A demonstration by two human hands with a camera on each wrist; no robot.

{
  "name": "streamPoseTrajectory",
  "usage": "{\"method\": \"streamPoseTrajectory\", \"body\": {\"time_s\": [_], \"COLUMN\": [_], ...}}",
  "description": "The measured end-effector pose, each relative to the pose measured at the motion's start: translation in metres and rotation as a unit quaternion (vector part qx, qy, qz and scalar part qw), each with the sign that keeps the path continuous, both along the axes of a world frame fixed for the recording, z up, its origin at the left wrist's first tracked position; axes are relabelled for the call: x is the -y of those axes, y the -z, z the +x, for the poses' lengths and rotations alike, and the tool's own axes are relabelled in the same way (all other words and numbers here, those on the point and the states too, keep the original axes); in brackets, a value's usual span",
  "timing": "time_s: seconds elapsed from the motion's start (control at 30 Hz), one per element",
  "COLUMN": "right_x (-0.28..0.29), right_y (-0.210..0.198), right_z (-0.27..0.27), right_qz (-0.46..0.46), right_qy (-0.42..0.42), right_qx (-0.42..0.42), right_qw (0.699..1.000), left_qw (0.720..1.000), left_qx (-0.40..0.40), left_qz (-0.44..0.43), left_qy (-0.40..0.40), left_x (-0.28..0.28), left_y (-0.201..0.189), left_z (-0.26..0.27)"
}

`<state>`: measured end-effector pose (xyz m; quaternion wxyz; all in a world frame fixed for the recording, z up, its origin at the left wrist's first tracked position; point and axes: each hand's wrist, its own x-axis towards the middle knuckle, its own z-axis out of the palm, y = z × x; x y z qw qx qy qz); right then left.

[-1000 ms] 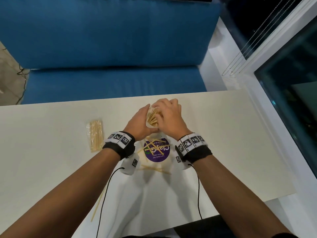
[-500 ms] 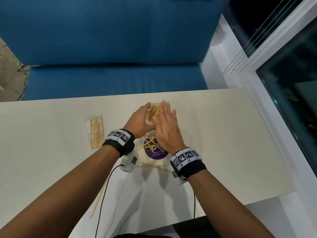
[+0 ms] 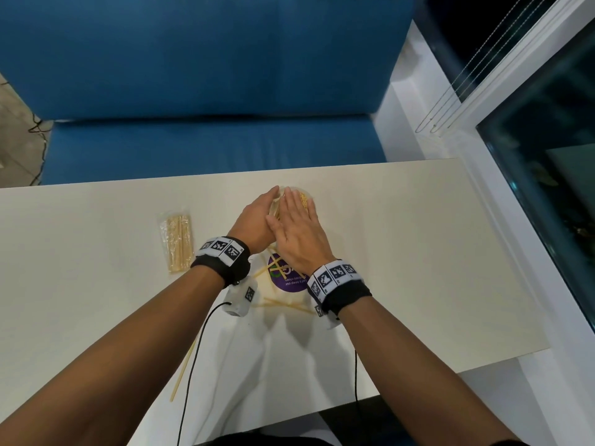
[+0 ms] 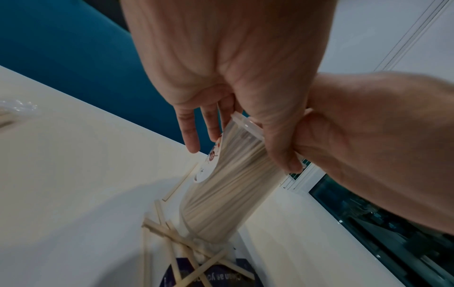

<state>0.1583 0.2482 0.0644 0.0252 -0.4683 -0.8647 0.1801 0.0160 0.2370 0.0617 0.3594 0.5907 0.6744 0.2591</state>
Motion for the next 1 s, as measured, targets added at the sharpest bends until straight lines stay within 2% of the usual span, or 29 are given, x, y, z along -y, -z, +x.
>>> {"method": "streamPoseTrajectory", "body": {"time_s": [0.07,0.17,0.27,0.33,0.4,0.47,0.53,0.67,0.8,1.0], "right_x": [-0.003,-0.001,0.014,0.028,0.045,0.065,0.088,0.119,0.132,0.143], "right_y": [-0.007,-0.026,-0.034,-0.029,-0.013,0.008,0.032,0.077,0.099,0.099], "right_z": [0.005,0.016,0.036,0.052,0.069,0.083,0.087,0.08,0.067,0.052], "right_qz": [-0.048,-0.1,-0.017,0.055,0.092,0.069,0.021,-0.045,-0.037,-0.013], "right_qy": [-0.003,0.044,0.132,0.184,0.207,0.209,0.189,0.121,0.067,0.079], "right_qx": [-0.03,-0.185,-0.323,-0.358,-0.365,-0.344,-0.294,-0.141,-0.002,0.011], "right_qw": [0.998,0.977,0.937,0.914,0.903,0.913,0.937,0.982,0.997,0.997], "left_qw": [1.0,1.0,0.998,0.998,0.996,0.995,0.992,0.974,0.956,0.953], "left_qx": [-0.008,0.008,0.033,-0.013,-0.056,-0.088,-0.118,-0.206,-0.275,-0.296], "left_qz": [0.001,-0.011,-0.045,-0.052,-0.033,-0.022,-0.042,-0.09,-0.097,-0.068], "left_qy": [-0.004,0.008,-0.007,-0.038,-0.053,-0.037,-0.013,0.021,0.035,0.007], "left_x": [0.0,0.004,0.015,0.03,0.053,0.082,0.114,0.175,0.216,0.239], "left_y": [-0.001,-0.009,-0.011,0.001,0.018,0.036,0.052,0.077,0.083,0.076], "left_z": [0.0,0.002,0.001,-0.006,-0.016,-0.027,-0.042,-0.07,-0.087,-0.1]}}
